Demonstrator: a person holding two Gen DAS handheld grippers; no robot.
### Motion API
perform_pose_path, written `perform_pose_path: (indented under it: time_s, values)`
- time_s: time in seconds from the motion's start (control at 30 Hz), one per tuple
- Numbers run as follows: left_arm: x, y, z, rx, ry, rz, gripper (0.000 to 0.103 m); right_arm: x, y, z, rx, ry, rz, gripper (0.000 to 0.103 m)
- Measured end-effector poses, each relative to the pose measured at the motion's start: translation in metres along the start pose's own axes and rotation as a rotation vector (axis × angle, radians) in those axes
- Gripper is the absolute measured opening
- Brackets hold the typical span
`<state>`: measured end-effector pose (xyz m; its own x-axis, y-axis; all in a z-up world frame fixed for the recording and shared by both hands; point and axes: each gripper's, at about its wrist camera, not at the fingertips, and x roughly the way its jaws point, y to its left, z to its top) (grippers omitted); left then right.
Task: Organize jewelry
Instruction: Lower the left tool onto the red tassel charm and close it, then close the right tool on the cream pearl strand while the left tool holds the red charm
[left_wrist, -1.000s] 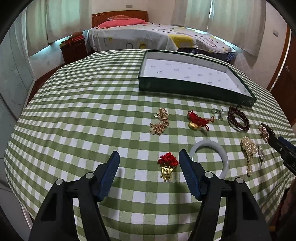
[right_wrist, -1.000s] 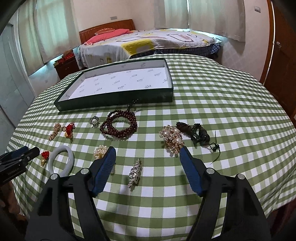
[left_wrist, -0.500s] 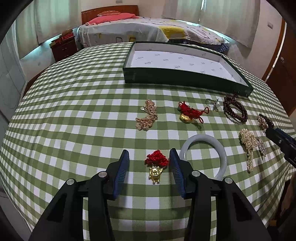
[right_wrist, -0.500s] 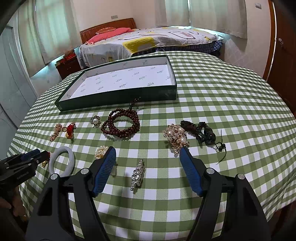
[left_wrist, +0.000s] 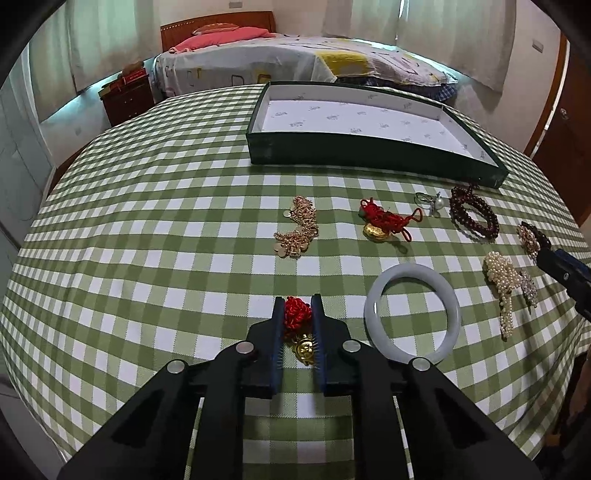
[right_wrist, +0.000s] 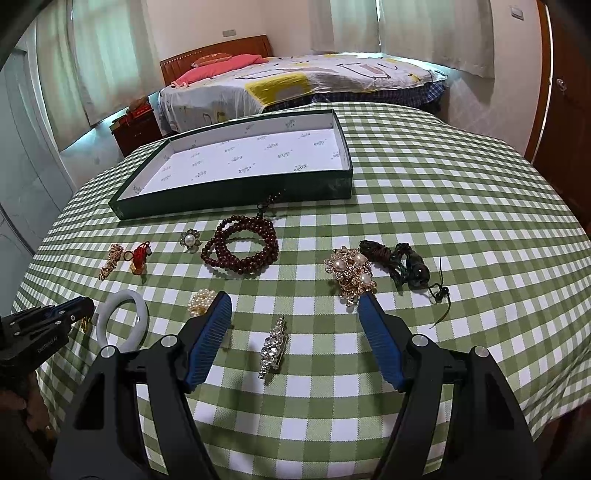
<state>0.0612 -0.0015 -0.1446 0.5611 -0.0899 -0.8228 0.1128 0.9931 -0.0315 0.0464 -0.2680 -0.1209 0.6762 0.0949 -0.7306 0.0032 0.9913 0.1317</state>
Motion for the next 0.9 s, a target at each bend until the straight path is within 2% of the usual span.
perform_pose_path:
  time_s: [0.1, 0.37, 0.5, 0.67, 0.8, 0.9]
  values:
    - [-0.002, 0.002, 0.001, -0.007, -0.003, 0.002, 0.014, -0.003, 0.007, 0.001, -0.019, -0.003, 0.007, 0.069]
    - [-0.013, 0.012, 0.006, -0.019, -0.03, 0.036, 0.014, 0.0, 0.029, 0.003, -0.071, 0.013, 0.062, 0.056]
    - [-0.014, 0.02, 0.005, -0.027, -0.03, 0.06, 0.014, 0.006, 0.042, 0.004, -0.102, 0.024, 0.079, 0.055]
    - [-0.014, 0.033, 0.004, -0.054, -0.026, 0.086, 0.014, 0.016, 0.053, 0.004, -0.131, 0.047, 0.087, 0.048]
    - [-0.012, 0.04, 0.005, -0.071, -0.02, 0.093, 0.014, 0.025, 0.056, 0.001, -0.147, 0.073, 0.081, 0.047]
    - [-0.011, 0.041, 0.004, -0.074, -0.019, 0.094, 0.014, 0.029, 0.058, -0.001, -0.155, 0.09, 0.076, 0.043]
